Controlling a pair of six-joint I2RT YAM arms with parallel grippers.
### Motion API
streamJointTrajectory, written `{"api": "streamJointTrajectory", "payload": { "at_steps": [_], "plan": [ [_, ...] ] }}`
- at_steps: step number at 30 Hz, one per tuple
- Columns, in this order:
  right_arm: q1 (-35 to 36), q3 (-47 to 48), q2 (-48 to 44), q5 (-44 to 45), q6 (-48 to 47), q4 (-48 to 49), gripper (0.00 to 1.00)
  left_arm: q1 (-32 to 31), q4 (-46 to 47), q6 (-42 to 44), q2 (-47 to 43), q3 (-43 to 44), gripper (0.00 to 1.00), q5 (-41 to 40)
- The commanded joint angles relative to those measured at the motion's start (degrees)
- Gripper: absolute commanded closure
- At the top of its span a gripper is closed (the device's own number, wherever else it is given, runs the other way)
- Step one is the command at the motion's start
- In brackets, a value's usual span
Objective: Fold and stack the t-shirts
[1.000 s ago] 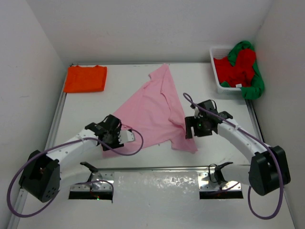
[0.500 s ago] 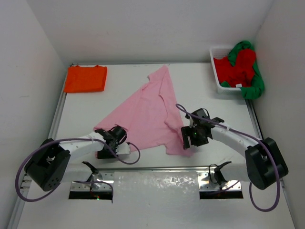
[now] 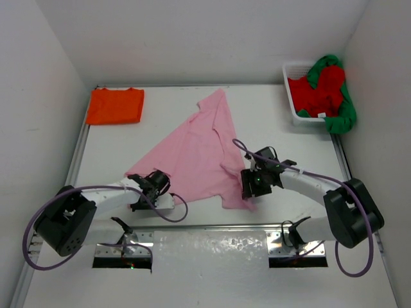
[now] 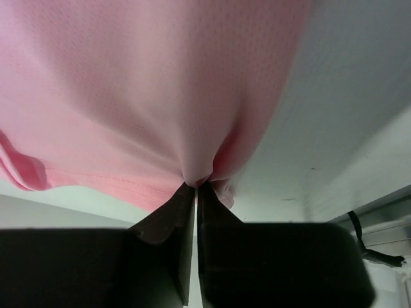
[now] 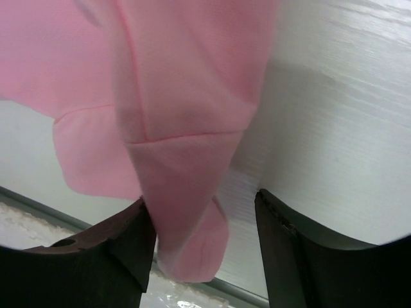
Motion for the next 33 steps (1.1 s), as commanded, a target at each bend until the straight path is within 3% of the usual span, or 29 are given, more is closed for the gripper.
{"api": "streamJointTrajectory", "payload": {
  "at_steps": [1, 3, 4, 7, 10, 13, 14, 15, 16, 17, 19, 20, 21, 23, 24, 27, 31, 33],
  "plan": [
    [2.1, 2.2, -2.0, 1.1, -1.6, 1.4, 0.48, 0.6, 7.0, -3.1, 0.0, -0.9, 1.00, 8.4],
    [2.2, 2.0, -2.3, 2.2, -2.5, 1.4, 0.62, 0.7, 8.2, -3.6, -1.7, -1.0, 1.00, 8.3],
    [2.2, 2.0, -1.8, 1.9, -2.5, 1.6, 0.74, 0.9, 10.9, -3.9, -1.9, -1.0, 1.00, 6.9],
    [2.2, 1.9, 2.4, -3.2, -0.4, 5.4, 1.00, 3.8, 14.4, -4.4, -1.5, 1.6, 1.00, 7.4],
    [1.3, 4.9, 4.2, -6.9, 2.7, 7.2, 1.00, 8.5, 11.7, -5.9, 0.1, 9.8, 1.00, 11.0],
    [-5.7, 16.8, 5.0, -10.5, 3.3, 7.0, 1.00, 12.8, 9.7, -6.1, 3.2, 25.2, 1.00, 12.9],
    [-8.4, 22.4, 6.6, -11.5, 3.1, 5.7, 1.00, 13.7, 9.9, -7.0, 5.0, 35.7, 1.00, 12.9],
    [-13.1, 36.3, 11.5, -12.4, 3.2, 2.0, 1.00, 15.1, 9.9, -7.7, 10.1, 42.3, 1.00, 12.9],
    [-15.0, 44.0, 14.5, -13.1, 3.6, 0.3, 1.00, 15.7, 9.5, -8.9, 13.1, 48.9, 1.00, 13.1],
    [-16.6, 60.0, 17.4, -13.3, 4.4, -0.7, 1.00, 17.4, 8.8, -12.0, 16.5, 64.3, 1.00, 13.2],
    [-20.0, 75.3, 25.2, -11.0, 5.6, -2.2, 1.00, 19.4, 6.5, -16.8, 26.9, 81.6, 1.00, 14.4],
    [-21.1, 82.3, 27.6, -10.4, 9.1, -1.7, 1.00, 20.5, 5.6, -21.5, 30.9, 99.3, 1.00, 14.8],
    [-23.1, 92.7, 31.1, -10.4, 11.5, 1.2, 1.00, 21.9, 4.3, -23.1, 37.9, 108.2, 1.00, 13.6],
    [-25.3, 98.4, 32.4, -10.3, 18.7, 9.6, 1.00, 22.2, 9.0, -24.0, 43.0, 122.3, 1.00, 11.5],
    [-25.7, 97.6, 32.2, -10.0, 20.7, 12.9, 1.00, 22.2, 12.2, -23.8, 42.4, 121.9, 1.00, 10.4],
    [-26.6, 92.7, 28.6, -7.6, 22.8, 19.5, 1.00, 22.2, 26.5, -21.3, 34.4, 106.3, 1.00, 9.8],
    [-26.5, 87.6, 24.2, -7.9, 16.6, 18.1, 1.00, 22.2, 24.0, -16.8, 33.0, 100.9, 1.00, 11.0],
    [-26.6, 77.5, 18.6, -8.3, 15.1, 19.8, 1.00, 22.2, 22.5, -14.8, 31.6, 97.6, 1.00, 11.9]
  ]
}}
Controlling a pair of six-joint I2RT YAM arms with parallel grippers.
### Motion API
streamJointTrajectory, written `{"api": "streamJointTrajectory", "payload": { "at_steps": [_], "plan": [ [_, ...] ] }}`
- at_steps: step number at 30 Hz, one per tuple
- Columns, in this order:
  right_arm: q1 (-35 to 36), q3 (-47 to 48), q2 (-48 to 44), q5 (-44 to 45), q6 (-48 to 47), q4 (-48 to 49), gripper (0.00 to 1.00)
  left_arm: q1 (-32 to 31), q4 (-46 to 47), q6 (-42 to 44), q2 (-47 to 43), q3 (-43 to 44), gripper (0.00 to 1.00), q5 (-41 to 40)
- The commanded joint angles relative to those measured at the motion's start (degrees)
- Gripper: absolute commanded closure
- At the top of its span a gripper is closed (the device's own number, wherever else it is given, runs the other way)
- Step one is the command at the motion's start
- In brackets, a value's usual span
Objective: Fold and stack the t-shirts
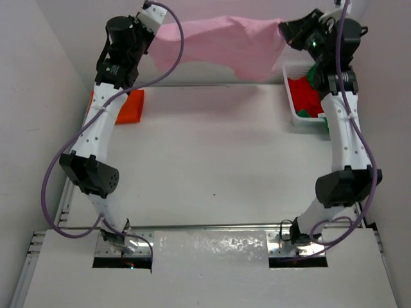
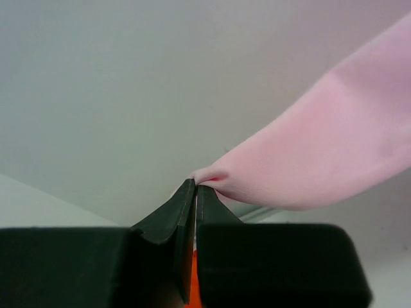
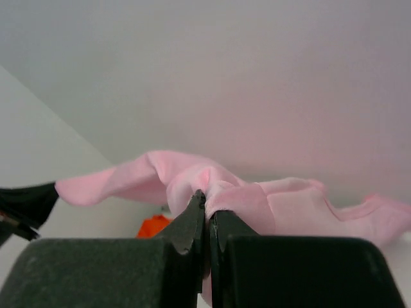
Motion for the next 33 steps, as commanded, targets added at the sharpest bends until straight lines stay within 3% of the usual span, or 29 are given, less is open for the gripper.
{"api": "streamJointTrajectory", "payload": {
  "at_steps": [1, 2, 4, 9, 12, 14, 16, 17, 18, 19, 20, 21, 25, 29, 32, 33],
  "plan": [
    [0.5, -12.9, -6.4, -0.7, -3.2, 3.2, 1.00, -0.4, 0.9, 5.6, -2.7, -8.8, 1.00, 1.5],
    [0.5, -23.2, -11.9, -0.7, -3.6, 6.1, 1.00, -0.4, 0.5, 7.1, -5.1, -11.9, 1.00, 2.1],
    [0.5, -33.1, -17.1, -0.7, -6.2, 7.9, 1.00, -0.4, 0.9, 11.8, -8.0, -22.7, 1.00, 3.0],
    [2.1, -62.8, -34.2, 0.2, -11.5, 4.4, 1.00, -0.3, -3.8, 21.3, -16.5, -42.7, 1.00, 4.4],
    [5.4, -79.2, -42.6, 2.7, -11.5, 2.4, 1.00, -0.3, -9.2, 28.6, -19.6, -57.8, 1.00, 4.1],
    [9.3, -89.9, -44.8, 4.8, -10.0, 2.5, 1.00, -0.2, -11.2, 30.2, -20.6, -63.1, 1.00, 2.1],
    [11.2, -98.4, -45.5, 3.6, -6.0, 4.4, 1.00, -0.2, -12.5, 32.5, -21.4, -70.4, 0.90, 1.0],
    [11.3, -100.6, -45.3, 0.8, -4.6, 8.1, 1.00, -0.2, -12.5, 32.7, -21.6, -72.2, 0.83, -0.1],
    [11.3, -102.4, -45.5, 0.5, -2.9, 8.9, 1.00, -0.2, -12.6, 32.5, -21.8, -74.9, 0.64, -0.6],
    [11.3, -104.3, -45.8, 0.7, -2.6, 9.7, 1.00, 0.0, -13.9, 32.5, -22.1, -75.7, 0.28, -0.9],
    [11.3, -104.6, -45.8, 1.1, -2.6, 9.7, 1.00, 0.3, -14.7, 32.0, -22.2, -75.9, 0.12, -0.9],
    [11.2, -104.5, -45.5, 1.1, -2.6, 9.5, 1.00, 1.2, -15.8, 31.8, -22.6, -75.5, 0.05, -0.4],
    [11.2, -102.6, -43.0, -1.4, -3.6, 7.9, 1.00, 5.7, -24.8, 30.8, -25.7, -69.2, 0.00, 6.5],
    [11.2, -101.8, -43.3, -1.4, -4.7, 6.6, 1.00, 4.6, -37.2, 32.4, -27.4, -67.3, 0.03, 10.8],
    [11.2, -100.9, -43.6, -1.4, -5.0, 5.1, 1.00, -1.1, -37.8, 27.8, -29.7, -73.2, 0.12, 7.9],
    [11.2, -100.5, -43.6, -1.4, -5.0, 5.1, 1.00, -6.0, -37.2, 26.2, -31.3, -74.9, 0.14, 7.1]
  ]
}}
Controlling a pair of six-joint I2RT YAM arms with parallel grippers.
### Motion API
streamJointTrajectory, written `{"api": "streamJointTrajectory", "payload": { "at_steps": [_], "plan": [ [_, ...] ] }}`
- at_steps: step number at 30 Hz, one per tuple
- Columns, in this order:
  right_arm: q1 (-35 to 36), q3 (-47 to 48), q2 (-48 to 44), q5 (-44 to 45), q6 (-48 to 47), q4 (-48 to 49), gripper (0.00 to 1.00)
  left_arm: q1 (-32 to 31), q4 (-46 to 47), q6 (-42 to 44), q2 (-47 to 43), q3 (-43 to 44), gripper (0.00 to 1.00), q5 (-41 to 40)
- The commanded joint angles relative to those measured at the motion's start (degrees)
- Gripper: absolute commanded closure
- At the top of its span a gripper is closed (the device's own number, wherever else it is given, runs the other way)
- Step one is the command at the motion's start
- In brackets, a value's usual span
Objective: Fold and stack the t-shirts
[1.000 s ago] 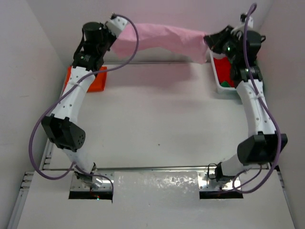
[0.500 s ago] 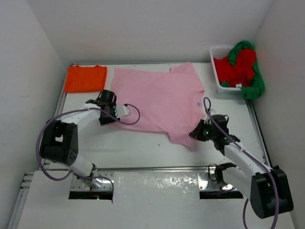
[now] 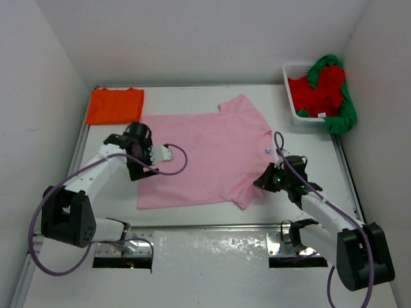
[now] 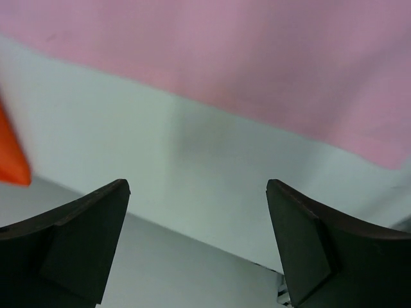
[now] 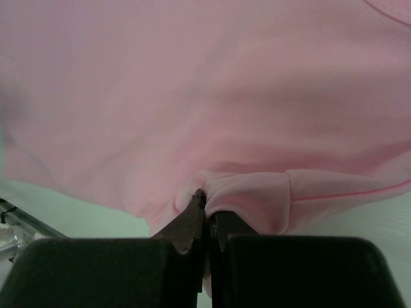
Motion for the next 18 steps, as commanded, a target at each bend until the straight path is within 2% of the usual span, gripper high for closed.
{"api": "streamJointTrajectory", "payload": {
  "at_steps": [1, 2, 3, 5, 9, 12, 14, 18],
  "plan": [
    [0.1, 2.9, -0.5, -1.0, -0.7, 0.7, 1.00, -9.8, -5.0, -5.0, -3.1, -6.4, 0.16, -0.6],
    [0.1, 3.1, -0.5, -1.0, -0.6, -0.8, 1.00, -12.3, -4.3, -8.8, -3.9, -8.5, 0.16, -0.3],
    [0.1, 3.3, -0.5, -0.9, -0.6, -1.0, 1.00, -17.3, -4.3, -10.2, -5.2, -9.3, 0.16, 0.2],
    [0.1, 3.6, -0.7, -0.1, -1.0, -2.2, 1.00, -22.6, -4.9, -12.9, -5.4, -11.7, 0.16, -0.3],
    [0.1, 3.8, -0.6, 0.9, -1.5, -3.4, 1.00, -23.6, -6.5, -12.4, -4.7, -18.0, 0.11, -2.5],
    [0.1, 3.8, -0.3, 1.5, -1.8, -3.7, 1.00, -24.0, -6.2, -12.5, -5.1, -18.9, 0.06, -2.5],
    [0.1, 3.8, -0.2, 2.1, -1.9, -3.6, 1.00, -24.5, -3.7, -14.1, -4.3, -19.7, 0.01, -4.2],
    [0.1, 4.1, 0.7, 2.0, -1.9, -3.2, 1.00, -25.7, 2.6, -18.6, 1.5, -20.3, 0.00, -7.9]
  ]
}}
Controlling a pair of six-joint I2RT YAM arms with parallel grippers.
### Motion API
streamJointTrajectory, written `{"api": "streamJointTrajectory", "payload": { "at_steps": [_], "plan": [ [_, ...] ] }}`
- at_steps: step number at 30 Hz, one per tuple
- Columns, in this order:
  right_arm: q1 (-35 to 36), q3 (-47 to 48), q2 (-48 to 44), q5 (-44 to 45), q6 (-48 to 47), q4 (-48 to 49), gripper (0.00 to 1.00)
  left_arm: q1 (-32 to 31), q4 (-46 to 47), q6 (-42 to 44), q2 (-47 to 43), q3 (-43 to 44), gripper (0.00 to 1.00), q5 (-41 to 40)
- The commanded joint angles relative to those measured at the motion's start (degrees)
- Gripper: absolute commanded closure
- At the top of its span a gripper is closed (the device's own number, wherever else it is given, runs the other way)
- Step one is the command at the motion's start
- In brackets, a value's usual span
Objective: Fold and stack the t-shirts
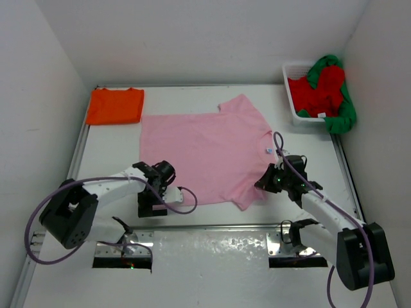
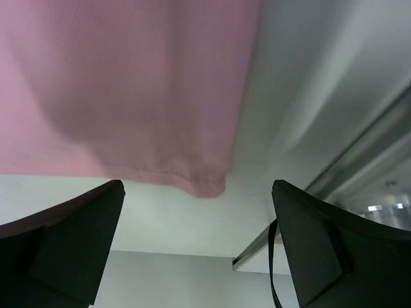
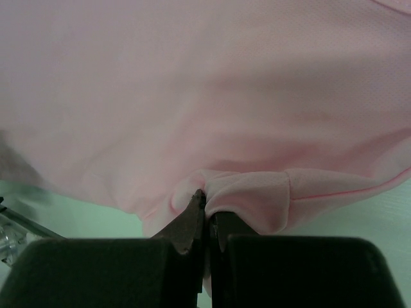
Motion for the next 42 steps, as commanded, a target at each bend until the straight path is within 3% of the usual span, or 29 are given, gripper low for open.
{"api": "streamJointTrajectory", "payload": {
  "at_steps": [1, 3, 7, 10, 11, 18, 22, 25, 35, 42],
  "plan": [
    [0.1, 2.8, 0.8, 0.9, -1.2, 0.4, 1.00, -1.4, 6.3, -5.9, 4.5, -0.9, 0.00, -4.5],
    [0.1, 3.2, 0.8, 1.1, -1.6, 0.0, 1.00, -1.6, 9.3, -6.7, 6.8, -2.5, 0.02, -6.9],
    [0.0, 3.0, 0.8, 1.9, -1.8, 0.0, 1.00, -1.6, 12.0, -7.0, 7.4, -5.6, 0.24, -9.5],
    [0.0, 3.0, 1.0, 1.9, -1.4, 0.0, 1.00, -1.6, 10.7, -7.4, 6.0, -3.8, 0.73, -8.4],
    [0.0, 3.2, 1.0, 1.9, -1.3, -0.1, 1.00, -1.6, 10.3, -8.2, 5.2, -3.4, 0.99, -8.5],
    [-3.4, 4.4, 0.1, 2.5, -0.2, -1.1, 1.00, -1.0, 6.2, -9.6, 0.4, 1.4, 1.00, -6.5],
    [-4.2, 10.1, 3.9, 1.5, -2.3, -1.5, 1.00, 6.8, 5.1, -5.7, 0.1, 8.3, 1.00, -2.7],
    [-5.5, 14.1, 9.0, 0.8, -4.0, -0.8, 1.00, 12.8, 6.8, -3.1, 1.8, 12.5, 1.00, -1.3],
    [-10.6, 25.3, 21.2, -3.0, -4.7, 4.4, 1.00, 22.2, 8.9, -5.1, 9.6, 21.3, 1.00, 2.7],
    [-10.5, 32.6, 31.9, -6.1, -9.3, 5.6, 1.00, 23.9, 6.8, -6.9, 14.9, 23.2, 1.00, 4.0]
  ]
}}
